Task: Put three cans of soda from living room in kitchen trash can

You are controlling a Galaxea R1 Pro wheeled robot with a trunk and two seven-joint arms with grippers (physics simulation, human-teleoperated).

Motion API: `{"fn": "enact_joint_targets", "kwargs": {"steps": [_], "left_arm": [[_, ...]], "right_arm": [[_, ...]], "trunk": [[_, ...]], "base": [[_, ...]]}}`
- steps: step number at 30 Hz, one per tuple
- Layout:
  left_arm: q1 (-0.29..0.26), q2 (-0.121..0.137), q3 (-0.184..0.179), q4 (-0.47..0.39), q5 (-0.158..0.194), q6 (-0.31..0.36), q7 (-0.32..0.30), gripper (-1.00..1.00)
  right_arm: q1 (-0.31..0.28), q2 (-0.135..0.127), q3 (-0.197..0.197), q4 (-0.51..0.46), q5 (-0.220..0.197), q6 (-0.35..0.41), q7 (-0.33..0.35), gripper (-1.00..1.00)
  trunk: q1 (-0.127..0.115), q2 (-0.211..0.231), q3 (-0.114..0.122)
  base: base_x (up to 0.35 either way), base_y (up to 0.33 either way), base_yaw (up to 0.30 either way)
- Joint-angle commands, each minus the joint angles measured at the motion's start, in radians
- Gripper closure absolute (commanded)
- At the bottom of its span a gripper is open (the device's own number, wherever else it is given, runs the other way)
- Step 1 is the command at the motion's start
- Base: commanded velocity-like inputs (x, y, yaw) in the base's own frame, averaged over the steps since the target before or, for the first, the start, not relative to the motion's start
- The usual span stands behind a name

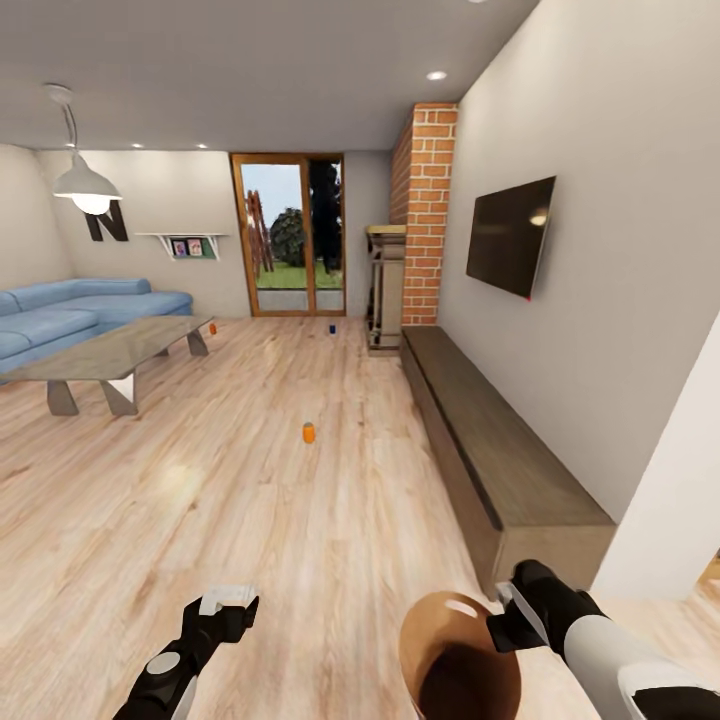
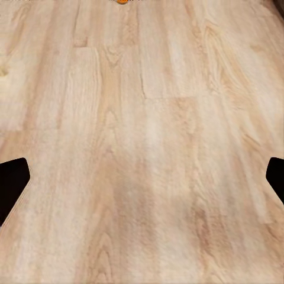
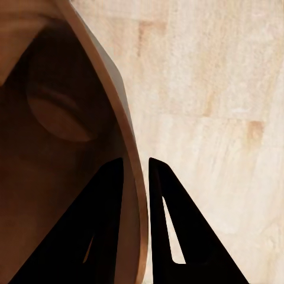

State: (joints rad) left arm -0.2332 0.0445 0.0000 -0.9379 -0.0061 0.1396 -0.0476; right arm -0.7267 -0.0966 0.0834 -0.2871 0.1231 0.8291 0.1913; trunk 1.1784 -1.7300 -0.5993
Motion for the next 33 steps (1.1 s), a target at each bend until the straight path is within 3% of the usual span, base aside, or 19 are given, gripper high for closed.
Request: {"fn": "enact_joint_targets", "kwargs": {"steps": [1, 33], "left_arm": [[0.000, 0.000, 0.000, 0.000, 0.000, 0.000, 0.000, -1.00], [0.000, 0.000, 0.000, 0.001, -0.001, 0.000, 0.000, -1.00]], "right_arm": [[0.000, 0.000, -0.004, 0.000, -0.014, 0.001, 0.003, 1.00], [0.013, 0.001, -0.001, -0.002, -0.013, -0.001, 0.008, 1.00]], "trunk": [[0.000, 0.000, 0.000], [0.000, 0.000, 0.000]], "base": [[0.167, 0.237, 0.000], [0.235, 0.229, 0.000]]}}
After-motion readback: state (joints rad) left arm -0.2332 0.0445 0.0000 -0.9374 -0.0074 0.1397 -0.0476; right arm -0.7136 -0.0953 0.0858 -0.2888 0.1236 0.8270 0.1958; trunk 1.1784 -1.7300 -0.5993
